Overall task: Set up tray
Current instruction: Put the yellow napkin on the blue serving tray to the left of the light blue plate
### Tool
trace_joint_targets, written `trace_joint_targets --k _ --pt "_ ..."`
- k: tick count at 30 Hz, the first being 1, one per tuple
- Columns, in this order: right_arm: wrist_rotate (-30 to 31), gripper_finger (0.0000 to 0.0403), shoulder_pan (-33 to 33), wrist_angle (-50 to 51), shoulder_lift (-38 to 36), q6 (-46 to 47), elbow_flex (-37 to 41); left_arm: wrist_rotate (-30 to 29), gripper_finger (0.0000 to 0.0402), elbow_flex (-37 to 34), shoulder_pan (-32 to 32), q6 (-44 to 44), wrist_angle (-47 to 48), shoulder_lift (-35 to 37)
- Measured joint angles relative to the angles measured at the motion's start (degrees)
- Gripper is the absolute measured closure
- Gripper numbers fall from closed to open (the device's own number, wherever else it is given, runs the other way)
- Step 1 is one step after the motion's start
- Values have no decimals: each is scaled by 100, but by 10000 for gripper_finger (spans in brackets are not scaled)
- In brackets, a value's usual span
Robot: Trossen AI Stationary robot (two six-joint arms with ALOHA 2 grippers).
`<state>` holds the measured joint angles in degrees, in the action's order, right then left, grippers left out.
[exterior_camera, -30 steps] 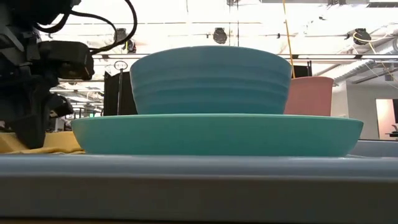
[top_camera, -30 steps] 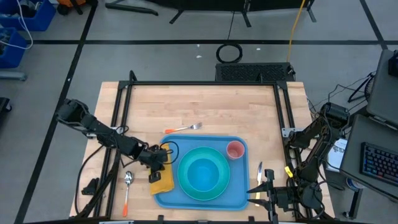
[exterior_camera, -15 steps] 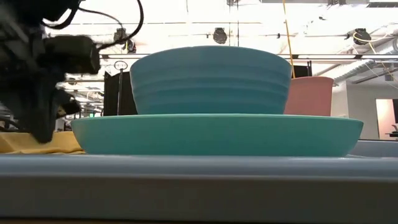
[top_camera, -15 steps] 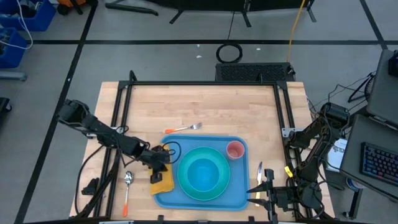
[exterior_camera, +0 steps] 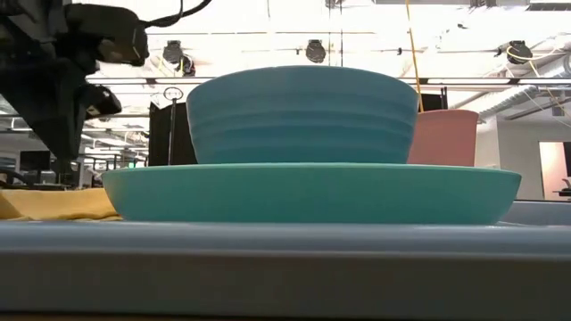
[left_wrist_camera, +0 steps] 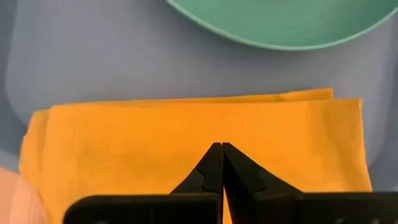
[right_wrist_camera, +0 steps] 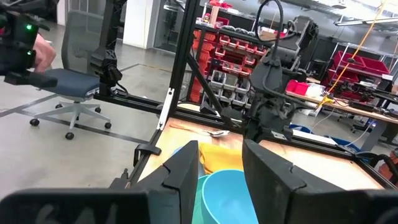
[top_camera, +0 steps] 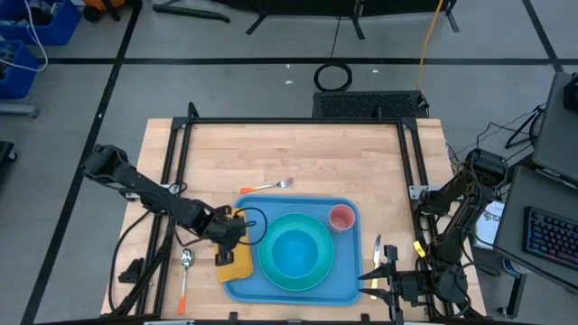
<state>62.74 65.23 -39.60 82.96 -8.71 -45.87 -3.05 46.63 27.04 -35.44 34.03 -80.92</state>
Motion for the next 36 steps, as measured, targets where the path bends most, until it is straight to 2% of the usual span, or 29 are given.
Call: trace_joint_targets --k 4,15,26,36 --pt "0 289 0 1 0 9 0 121 400 -24 -39 -70 213 -315" --pt "-1 289 0 16 0 -6 0 531 400 11 -93 50 -180 -1121" --pt "0 289 0 49 -2 11 0 621 401 -17 -103 304 -901 -1168" --pt "0 289 -4 49 -2 11 0 337 401 -24 -175 826 -1245 -1176"
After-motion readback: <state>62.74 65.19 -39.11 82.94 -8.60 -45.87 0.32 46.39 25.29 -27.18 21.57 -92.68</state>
